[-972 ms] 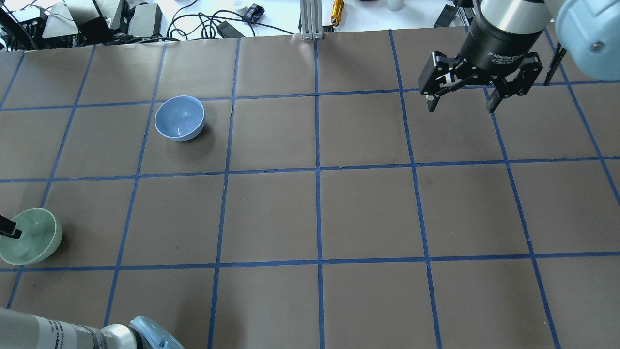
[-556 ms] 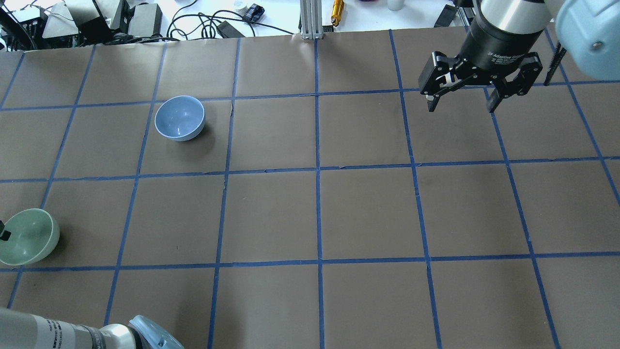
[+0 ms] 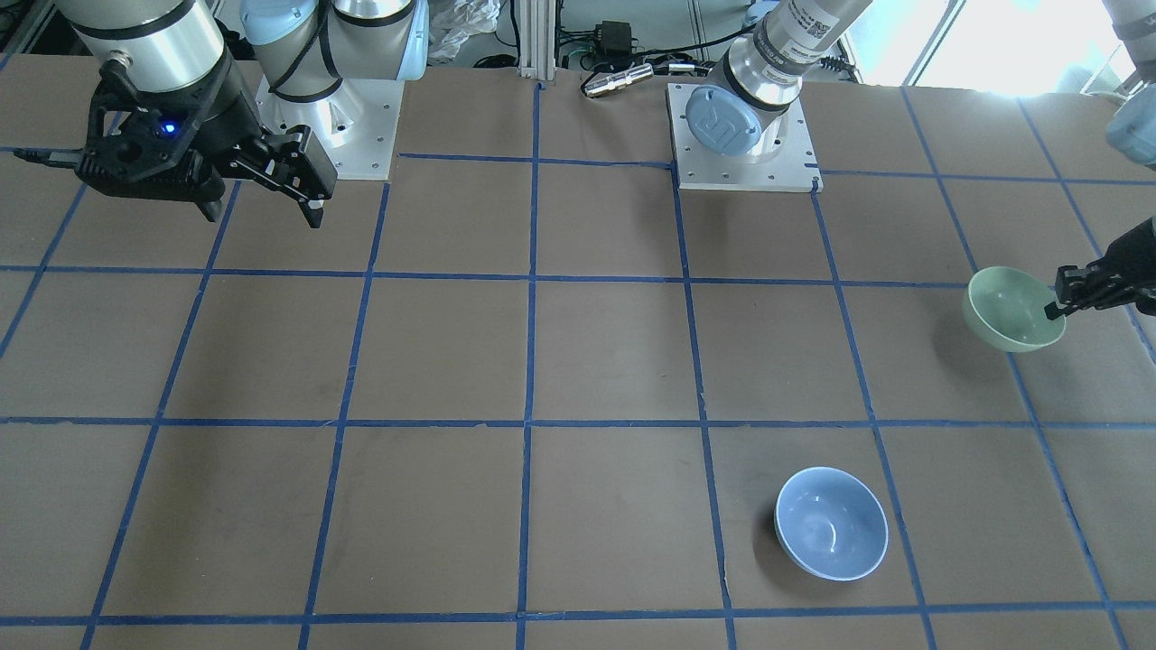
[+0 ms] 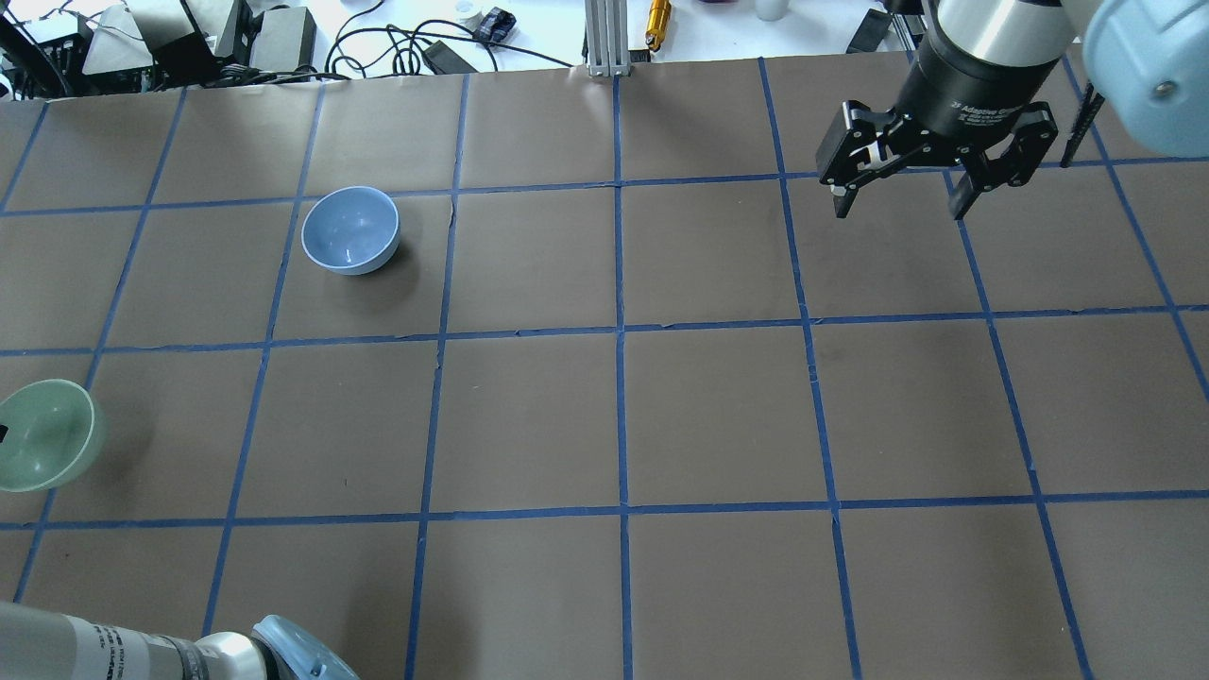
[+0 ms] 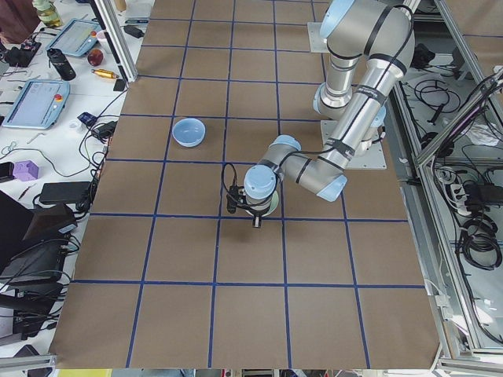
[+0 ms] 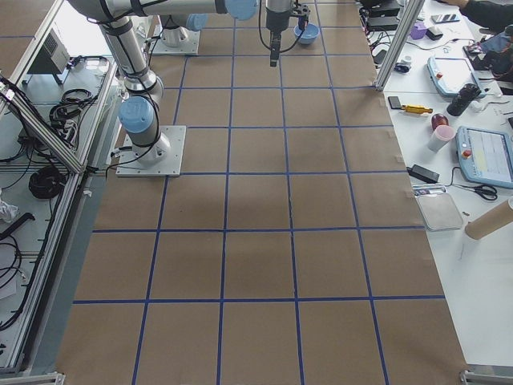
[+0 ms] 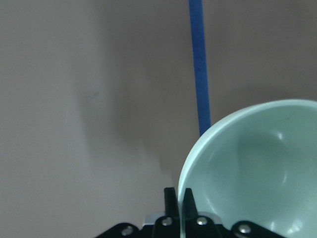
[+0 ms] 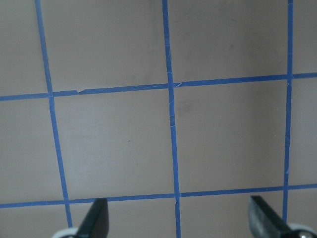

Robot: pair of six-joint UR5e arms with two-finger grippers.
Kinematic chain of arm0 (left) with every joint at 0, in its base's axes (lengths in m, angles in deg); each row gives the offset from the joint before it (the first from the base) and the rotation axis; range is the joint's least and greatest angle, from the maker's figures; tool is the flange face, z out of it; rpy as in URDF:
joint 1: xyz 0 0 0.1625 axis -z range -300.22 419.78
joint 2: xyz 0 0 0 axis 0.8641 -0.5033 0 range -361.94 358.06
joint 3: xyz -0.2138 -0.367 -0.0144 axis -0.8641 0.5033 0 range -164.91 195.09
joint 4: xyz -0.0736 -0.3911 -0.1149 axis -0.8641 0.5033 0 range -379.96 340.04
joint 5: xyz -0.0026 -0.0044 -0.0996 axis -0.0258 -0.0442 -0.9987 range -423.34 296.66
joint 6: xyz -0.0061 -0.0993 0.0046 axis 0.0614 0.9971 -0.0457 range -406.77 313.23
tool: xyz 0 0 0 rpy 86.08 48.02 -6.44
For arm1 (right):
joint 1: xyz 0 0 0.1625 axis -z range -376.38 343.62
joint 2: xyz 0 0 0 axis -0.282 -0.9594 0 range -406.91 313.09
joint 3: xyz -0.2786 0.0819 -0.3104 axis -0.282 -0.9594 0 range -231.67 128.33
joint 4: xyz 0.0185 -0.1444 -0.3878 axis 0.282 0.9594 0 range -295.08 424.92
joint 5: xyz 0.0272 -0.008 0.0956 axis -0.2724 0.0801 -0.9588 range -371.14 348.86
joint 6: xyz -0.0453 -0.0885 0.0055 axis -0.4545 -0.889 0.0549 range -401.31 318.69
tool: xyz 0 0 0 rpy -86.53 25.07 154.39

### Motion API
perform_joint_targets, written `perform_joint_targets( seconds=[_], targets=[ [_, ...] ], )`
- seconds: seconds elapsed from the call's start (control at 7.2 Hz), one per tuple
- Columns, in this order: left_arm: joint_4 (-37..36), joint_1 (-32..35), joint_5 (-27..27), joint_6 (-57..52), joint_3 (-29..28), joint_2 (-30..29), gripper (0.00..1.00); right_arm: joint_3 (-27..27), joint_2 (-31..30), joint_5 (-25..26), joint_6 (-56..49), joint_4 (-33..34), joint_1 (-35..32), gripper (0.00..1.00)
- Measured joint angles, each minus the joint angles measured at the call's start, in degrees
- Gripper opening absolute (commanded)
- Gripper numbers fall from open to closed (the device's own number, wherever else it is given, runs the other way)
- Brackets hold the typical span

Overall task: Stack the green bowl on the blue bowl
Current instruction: 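Lift the green bowl and carry it over the light blue bowl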

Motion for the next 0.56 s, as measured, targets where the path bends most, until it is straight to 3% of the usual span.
perform_joint_targets(
  seconds=[0.56],
  targets=[
    [2.3,18.5,-1.7,21.4,-6.6,0.2,0.0,0.0,0.0,0.0,0.0,0.0,0.0,1.0]
  ],
)
